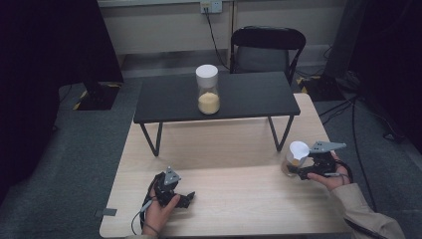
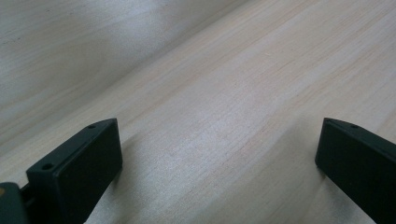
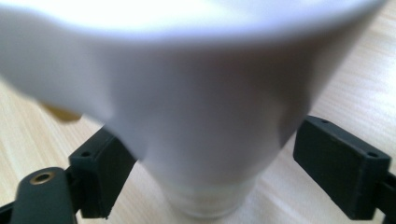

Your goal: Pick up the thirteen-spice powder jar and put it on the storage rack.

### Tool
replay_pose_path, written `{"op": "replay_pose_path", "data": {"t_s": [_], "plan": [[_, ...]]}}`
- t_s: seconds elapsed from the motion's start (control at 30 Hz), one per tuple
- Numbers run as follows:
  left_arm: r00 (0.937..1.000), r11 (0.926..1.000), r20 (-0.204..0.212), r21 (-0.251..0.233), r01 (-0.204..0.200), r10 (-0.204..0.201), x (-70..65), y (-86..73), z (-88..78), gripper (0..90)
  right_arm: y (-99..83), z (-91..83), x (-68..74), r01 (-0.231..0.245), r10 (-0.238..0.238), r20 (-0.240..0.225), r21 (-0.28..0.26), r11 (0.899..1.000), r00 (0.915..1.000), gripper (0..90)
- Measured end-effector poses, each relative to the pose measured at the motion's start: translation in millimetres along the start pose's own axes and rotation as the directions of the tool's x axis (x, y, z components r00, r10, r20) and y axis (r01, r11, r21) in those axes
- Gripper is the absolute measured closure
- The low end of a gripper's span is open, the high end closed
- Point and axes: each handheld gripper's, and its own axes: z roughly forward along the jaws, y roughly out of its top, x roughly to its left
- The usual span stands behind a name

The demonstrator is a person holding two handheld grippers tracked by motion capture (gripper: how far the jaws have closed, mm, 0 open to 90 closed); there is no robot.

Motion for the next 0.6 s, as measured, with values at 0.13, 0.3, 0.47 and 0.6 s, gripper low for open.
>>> {"op": "replay_pose_path", "data": {"t_s": [0.13,0.3,0.47,0.6], "plan": [[1.0,1.0,0.0,0.0,0.0,0.0,0.1,0.0,0.0,0.0,-0.6,1.9,-1.6,0.023,-0.023,-0.02,-0.02,1.0,0.9995,28.9],[1.0,1.0,0.0,0.0,0.0,0.0,0.0,0.1,0.0,0.0,-5.1,2.1,2.2,0.037,-0.037,-0.006,-0.039,0.999,0.9993,30.2],[1.0,1.0,0.0,0.0,0.0,0.0,0.1,0.0,0.0,0.0,-3.9,0.4,2.6,0.038,-0.038,-0.014,-0.033,0.999,0.9992,30.3],[1.0,1.0,0.0,0.0,-0.001,0.001,0.1,0.0,0.0,0.0,-3.5,-1.1,3.6,0.039,-0.04,-0.028,-0.037,0.999,0.9988,30.3]]}}
